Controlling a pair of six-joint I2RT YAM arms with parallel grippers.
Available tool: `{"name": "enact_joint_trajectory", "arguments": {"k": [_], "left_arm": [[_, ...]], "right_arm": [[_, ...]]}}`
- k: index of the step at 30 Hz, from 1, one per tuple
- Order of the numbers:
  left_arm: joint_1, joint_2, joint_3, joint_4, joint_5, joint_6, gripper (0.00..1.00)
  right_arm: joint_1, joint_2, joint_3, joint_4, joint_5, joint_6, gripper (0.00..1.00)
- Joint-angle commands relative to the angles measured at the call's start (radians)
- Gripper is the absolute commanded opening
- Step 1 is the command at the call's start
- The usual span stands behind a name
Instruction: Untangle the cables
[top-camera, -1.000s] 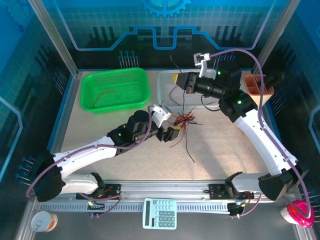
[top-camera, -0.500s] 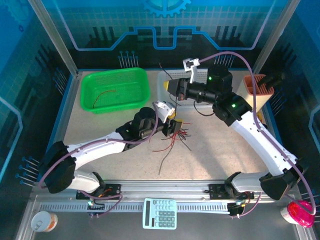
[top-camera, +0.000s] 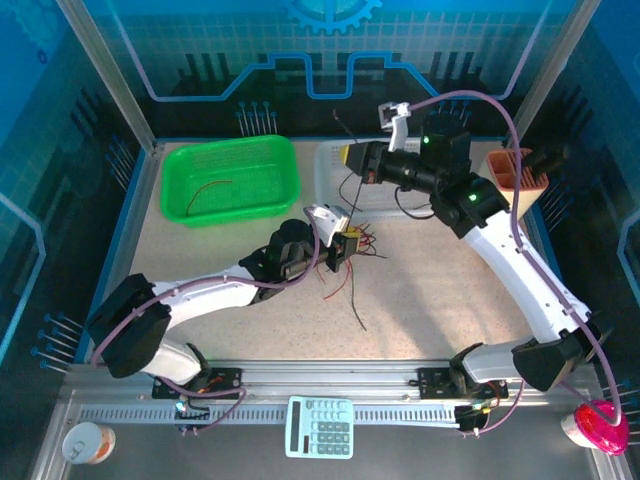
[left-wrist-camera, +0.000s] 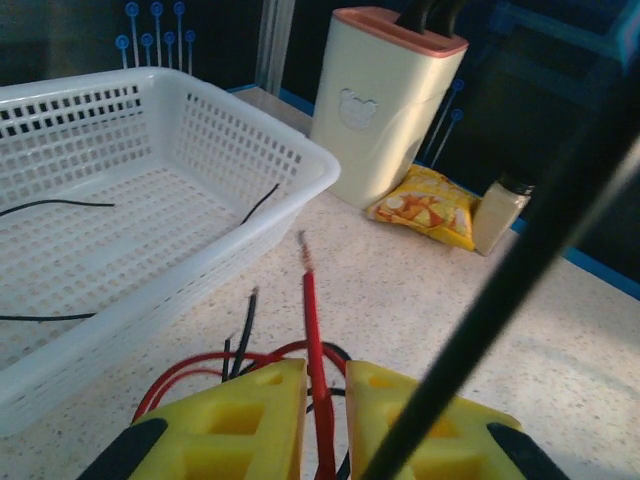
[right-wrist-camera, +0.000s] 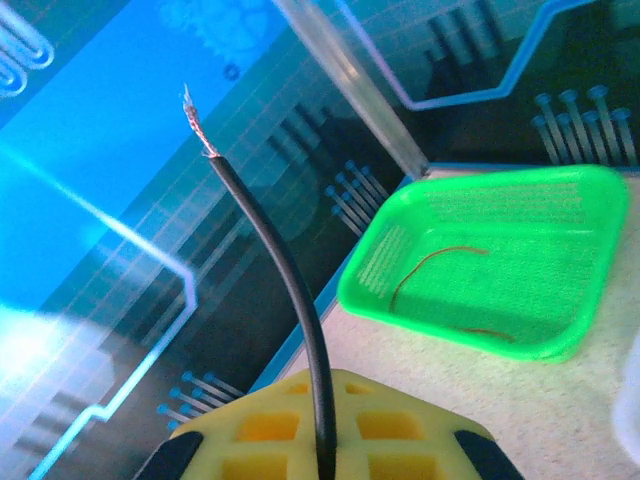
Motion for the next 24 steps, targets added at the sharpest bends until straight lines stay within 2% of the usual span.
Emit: {"name": "enact_joint_trajectory", "arguments": {"k": [1, 16, 24], "left_arm": [[0.03, 0.067, -0.056, -0.071, -0.024, -0.015, 0.18], [0.091, 0.21, -0.067, -0.036, -0.008, -0.05, 0.2], [0.094, 0.242, -0.065, -0.031, 0.002, -0.061, 0.29]], "right_arm": [[-0.066, -0.022, 0.094, 0.111, 0.008, 0.034, 0.0], [-0.328, -0.076, 0.18, 0.223, -0.039, 0.179, 0.0], [-0.357, -0.086, 0.179, 0.256, -0.075, 0.221, 0.0]]}}
